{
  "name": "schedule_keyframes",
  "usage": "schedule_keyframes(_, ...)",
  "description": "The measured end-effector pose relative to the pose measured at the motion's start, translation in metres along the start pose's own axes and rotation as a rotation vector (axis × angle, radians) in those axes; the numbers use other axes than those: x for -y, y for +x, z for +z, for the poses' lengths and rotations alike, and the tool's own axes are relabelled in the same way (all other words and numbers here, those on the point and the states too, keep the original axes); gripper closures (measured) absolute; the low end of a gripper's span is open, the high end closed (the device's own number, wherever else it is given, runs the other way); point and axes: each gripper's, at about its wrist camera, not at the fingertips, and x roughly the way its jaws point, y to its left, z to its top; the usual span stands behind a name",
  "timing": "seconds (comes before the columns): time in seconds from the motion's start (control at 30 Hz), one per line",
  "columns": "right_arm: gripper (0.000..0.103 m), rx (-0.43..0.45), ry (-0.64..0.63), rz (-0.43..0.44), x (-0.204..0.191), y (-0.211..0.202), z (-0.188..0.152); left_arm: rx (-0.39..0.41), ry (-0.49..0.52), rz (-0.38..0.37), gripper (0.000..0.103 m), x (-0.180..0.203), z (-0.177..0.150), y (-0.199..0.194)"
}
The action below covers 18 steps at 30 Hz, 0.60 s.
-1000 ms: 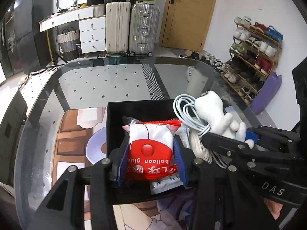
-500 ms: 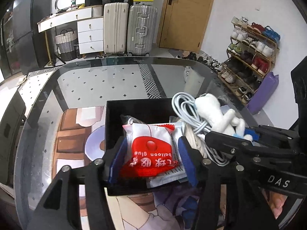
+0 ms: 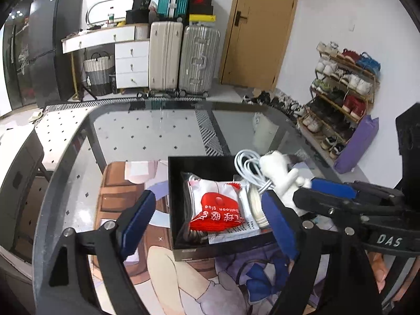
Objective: Organize soft objects
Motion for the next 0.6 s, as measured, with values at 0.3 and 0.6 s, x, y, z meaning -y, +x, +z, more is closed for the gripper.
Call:
schedule_keyframes(0.3,0.055,0.054,-0.069,-0.078,-0.019,-0.026,-0.010,0.104,0.015,0.045,0.011,0.001,-0.005,-0.044)
schedule_keyframes(0.6,0.013,0.255,-0.071,-0.109,-0.054,-0.115,-0.057,0.267,0.072,0.125,0.004,0.019,-0.033,-0.115)
